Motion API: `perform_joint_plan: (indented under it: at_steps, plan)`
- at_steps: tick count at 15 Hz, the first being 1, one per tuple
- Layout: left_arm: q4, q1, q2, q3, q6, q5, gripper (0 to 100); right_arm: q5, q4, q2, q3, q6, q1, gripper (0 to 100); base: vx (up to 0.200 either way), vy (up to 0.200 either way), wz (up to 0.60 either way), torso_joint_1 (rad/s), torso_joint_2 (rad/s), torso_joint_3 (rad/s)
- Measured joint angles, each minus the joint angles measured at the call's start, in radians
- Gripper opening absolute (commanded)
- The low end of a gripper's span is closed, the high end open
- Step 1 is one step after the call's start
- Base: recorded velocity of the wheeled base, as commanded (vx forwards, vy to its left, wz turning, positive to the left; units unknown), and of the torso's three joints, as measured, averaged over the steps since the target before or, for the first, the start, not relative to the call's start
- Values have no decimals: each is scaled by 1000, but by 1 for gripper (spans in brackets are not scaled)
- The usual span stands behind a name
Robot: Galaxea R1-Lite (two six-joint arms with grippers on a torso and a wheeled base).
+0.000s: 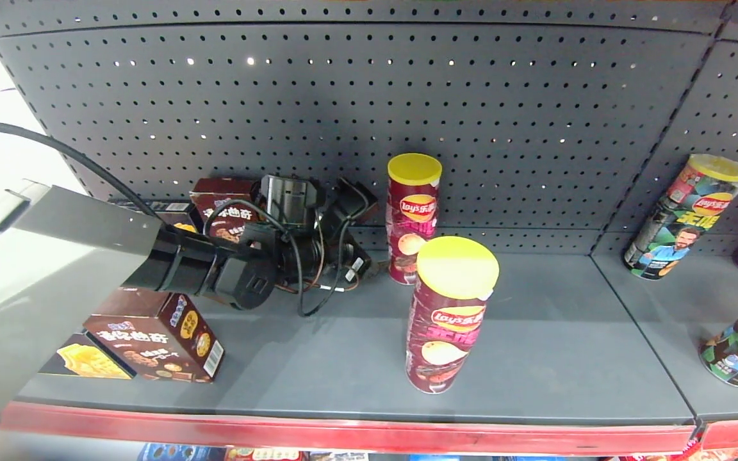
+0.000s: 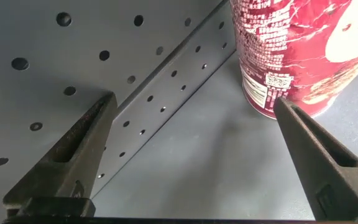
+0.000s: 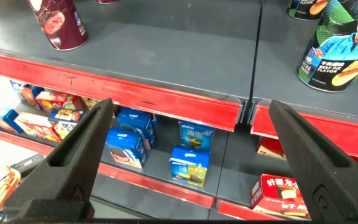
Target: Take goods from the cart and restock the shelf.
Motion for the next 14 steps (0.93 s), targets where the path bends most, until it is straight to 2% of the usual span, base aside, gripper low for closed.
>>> perform_joint_plan:
  at_steps: [11,14]
  plan:
    - [-3,-11,-2,4,0,1,100,0,0,0,0,0,0,100,0,0,0,0,0,0]
    - [-3,-5,-24,18,0,18,100,0,0,0,0,0,0,100,0,0,0,0,0,0]
